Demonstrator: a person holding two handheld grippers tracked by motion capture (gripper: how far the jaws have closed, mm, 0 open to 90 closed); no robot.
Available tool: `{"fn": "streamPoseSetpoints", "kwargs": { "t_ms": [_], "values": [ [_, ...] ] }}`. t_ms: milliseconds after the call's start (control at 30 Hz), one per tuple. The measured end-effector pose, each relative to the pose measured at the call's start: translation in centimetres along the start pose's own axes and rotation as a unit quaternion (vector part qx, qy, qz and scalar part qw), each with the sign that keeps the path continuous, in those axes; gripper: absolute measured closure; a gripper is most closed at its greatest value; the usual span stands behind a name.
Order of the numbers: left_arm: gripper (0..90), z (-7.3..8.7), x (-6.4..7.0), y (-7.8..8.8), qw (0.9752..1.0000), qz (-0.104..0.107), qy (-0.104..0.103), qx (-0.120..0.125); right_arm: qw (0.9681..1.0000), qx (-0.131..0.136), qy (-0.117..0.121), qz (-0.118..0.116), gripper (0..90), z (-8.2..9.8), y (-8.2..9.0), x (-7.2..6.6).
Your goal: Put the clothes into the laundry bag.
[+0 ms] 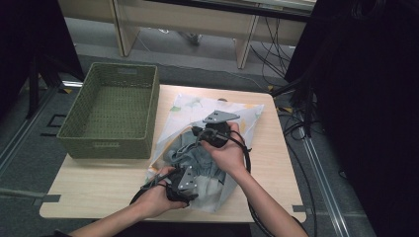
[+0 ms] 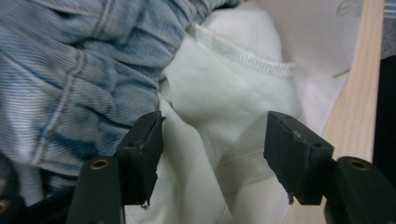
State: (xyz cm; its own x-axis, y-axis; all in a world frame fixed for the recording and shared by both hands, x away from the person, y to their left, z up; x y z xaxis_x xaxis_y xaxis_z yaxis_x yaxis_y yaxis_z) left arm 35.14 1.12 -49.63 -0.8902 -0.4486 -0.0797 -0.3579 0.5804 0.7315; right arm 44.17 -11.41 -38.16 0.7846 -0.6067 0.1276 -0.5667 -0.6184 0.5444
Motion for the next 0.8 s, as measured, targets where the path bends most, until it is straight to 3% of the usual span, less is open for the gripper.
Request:
{"fn": "streamPoseSetpoints", "kwargs": {
  "t_ms": [133,267,300,333,500,633,800],
  "values": [
    [41.1,-0.1,-0.2,-0.5,0.9999,0.005,0.008,-0.003,1.0,-0.001,0.0,0.0,89.8,0.0,0.0,0.0],
    [50.9,-0.4,-0.6,-0.9,0.9999,0.008,0.005,-0.011,1.0,0.0,-0.001,-0.002,89.9,0.0,-0.1,0.0],
    [53.9,-0.4,-0.7,-1.0,0.9998,0.009,0.004,-0.015,0.9999,-0.003,-0.012,-0.001,89.9,0.0,0.0,-0.2],
    [56.1,-0.4,-0.7,-1.1,0.9998,0.007,0.004,-0.016,1.0,0.0,-0.001,-0.002,89.9,0.0,-0.1,0.0],
    [76.0,-0.4,-1.2,-1.5,0.9998,-0.013,0.002,-0.017,1.0,-0.001,-0.003,-0.002,90.0,0.0,0.0,-0.1],
    [87.1,-0.3,-1.5,-1.3,0.9997,-0.02,0.006,-0.013,1.0,0.0,-0.002,-0.003,90.0,0.0,0.0,0.0],
    [89.4,-0.6,-1.6,-0.8,0.9996,-0.026,0.008,0.001,1.0,-0.001,-0.004,-0.003,90.0,0.0,0.0,-0.1]
  ]
}}
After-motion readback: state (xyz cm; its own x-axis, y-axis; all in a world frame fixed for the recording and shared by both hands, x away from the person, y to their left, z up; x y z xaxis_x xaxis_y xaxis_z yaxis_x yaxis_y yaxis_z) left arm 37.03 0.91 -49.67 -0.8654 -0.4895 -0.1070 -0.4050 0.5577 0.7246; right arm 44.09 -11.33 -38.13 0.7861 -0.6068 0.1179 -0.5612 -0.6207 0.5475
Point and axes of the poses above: each handheld gripper's, and its own axes: y roughly backward along the jaws, z roughly out of its underside, x roughly to its right, the point moved 2 cm from there along -y, roughly forward along the jaws, and after that the axes turned 7 degrees about y, right-handed, at the moved point
